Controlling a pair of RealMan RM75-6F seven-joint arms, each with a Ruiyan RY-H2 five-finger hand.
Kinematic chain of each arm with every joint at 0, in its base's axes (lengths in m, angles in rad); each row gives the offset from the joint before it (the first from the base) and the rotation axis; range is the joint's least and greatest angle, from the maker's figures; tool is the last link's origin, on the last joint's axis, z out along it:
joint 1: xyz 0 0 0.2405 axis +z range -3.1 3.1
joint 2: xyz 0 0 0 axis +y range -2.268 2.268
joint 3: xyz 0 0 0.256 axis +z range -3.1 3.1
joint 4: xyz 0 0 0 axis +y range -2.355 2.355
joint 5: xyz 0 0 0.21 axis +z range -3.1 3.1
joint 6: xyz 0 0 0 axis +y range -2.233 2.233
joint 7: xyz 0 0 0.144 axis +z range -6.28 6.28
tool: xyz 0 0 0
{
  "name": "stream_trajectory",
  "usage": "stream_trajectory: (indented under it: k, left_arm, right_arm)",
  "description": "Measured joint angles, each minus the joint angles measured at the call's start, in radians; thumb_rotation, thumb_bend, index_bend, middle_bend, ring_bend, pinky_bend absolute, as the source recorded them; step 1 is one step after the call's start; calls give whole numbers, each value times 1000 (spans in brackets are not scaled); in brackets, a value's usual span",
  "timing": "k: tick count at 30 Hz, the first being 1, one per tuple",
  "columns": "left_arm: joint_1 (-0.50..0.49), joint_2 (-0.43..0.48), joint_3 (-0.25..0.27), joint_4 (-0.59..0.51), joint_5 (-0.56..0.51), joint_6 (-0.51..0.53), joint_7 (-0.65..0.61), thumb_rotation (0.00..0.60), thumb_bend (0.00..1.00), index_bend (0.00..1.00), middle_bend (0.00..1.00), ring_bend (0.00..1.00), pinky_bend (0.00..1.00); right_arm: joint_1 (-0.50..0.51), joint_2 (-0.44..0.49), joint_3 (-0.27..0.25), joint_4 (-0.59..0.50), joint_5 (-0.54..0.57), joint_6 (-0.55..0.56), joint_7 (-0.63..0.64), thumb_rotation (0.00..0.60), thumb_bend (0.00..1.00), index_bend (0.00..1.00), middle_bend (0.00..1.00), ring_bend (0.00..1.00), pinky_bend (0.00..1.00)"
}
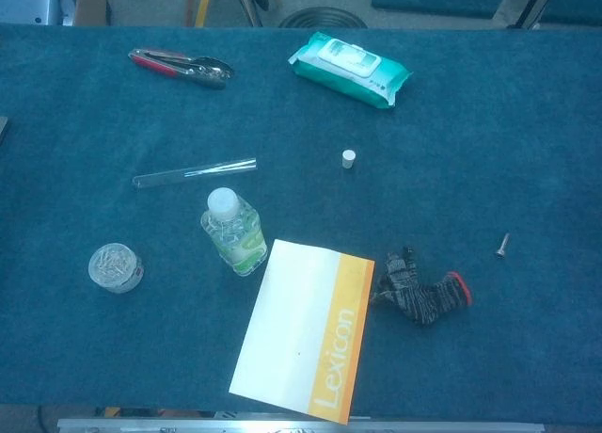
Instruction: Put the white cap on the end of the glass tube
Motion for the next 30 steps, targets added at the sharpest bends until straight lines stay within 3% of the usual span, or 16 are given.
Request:
stream_trajectory:
  k: [17,30]
  left_arm:
    - [-48,-6,1,-27,1,-85,13,592,342,255,167,31,122]
    - [-163,-72,-12,-87,-96,-257,170,491,342,268,165,31,122]
  right_arm:
    - [48,12,42,-19,21,-45,29,600,206,192,236,131,317]
    - [152,14,116,-40,99,-143,31,600,206,192,236,131,317]
